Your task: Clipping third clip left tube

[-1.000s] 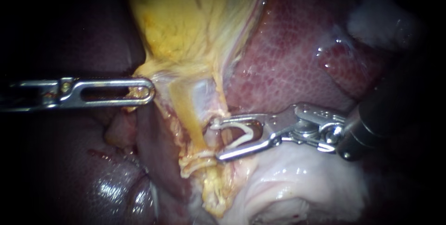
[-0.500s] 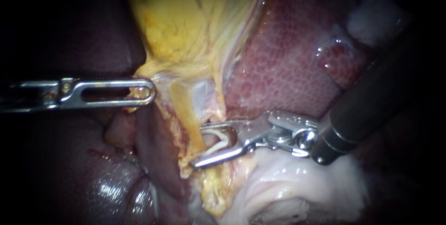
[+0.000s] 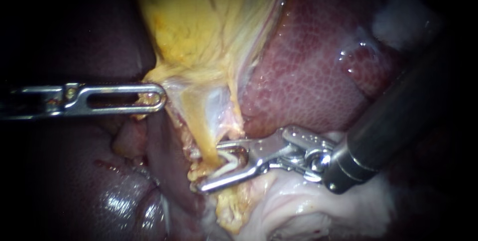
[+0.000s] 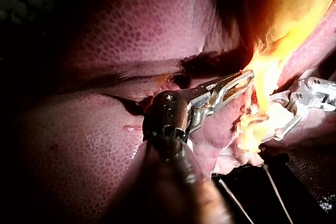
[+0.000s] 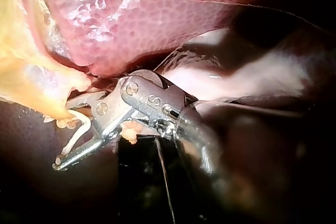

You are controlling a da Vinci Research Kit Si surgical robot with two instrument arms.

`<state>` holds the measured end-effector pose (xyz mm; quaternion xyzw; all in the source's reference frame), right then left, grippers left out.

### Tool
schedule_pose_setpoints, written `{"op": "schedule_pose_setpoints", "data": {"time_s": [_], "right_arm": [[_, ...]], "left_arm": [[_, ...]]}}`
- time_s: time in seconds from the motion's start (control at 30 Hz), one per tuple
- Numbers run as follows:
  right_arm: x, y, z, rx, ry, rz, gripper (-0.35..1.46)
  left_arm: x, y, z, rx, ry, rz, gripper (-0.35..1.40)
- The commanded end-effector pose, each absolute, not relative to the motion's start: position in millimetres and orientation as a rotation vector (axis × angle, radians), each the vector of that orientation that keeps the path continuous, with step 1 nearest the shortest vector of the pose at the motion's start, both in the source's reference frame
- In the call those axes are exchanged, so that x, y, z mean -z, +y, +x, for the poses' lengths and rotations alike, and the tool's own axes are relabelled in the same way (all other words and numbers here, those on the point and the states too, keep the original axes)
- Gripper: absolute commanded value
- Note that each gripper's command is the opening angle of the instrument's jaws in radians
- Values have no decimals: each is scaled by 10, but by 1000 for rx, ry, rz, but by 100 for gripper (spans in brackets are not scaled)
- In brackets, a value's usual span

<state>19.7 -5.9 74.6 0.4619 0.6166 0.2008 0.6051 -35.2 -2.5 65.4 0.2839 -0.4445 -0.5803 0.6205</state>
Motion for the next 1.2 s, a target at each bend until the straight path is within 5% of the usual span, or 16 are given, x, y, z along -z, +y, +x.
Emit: {"op": "schedule_pose_setpoints", "data": {"time_s": [0.03,1.07,1.13,1.2], "right_arm": [[-745,-60,197,-464,1427,1077,60],[-743,-4,214,-538,1491,1076,54],[-747,-5,210,-551,1478,1105,34],[-754,-10,198,-544,1461,1127,-16]], "left_arm": [[-654,-25,-352,1333,-1022,654,-35],[-654,-25,-356,1336,-1022,652,-35],[-654,-25,-356,1336,-1022,652,-35],[-654,-25,-356,1336,-1022,652,-35]]}}
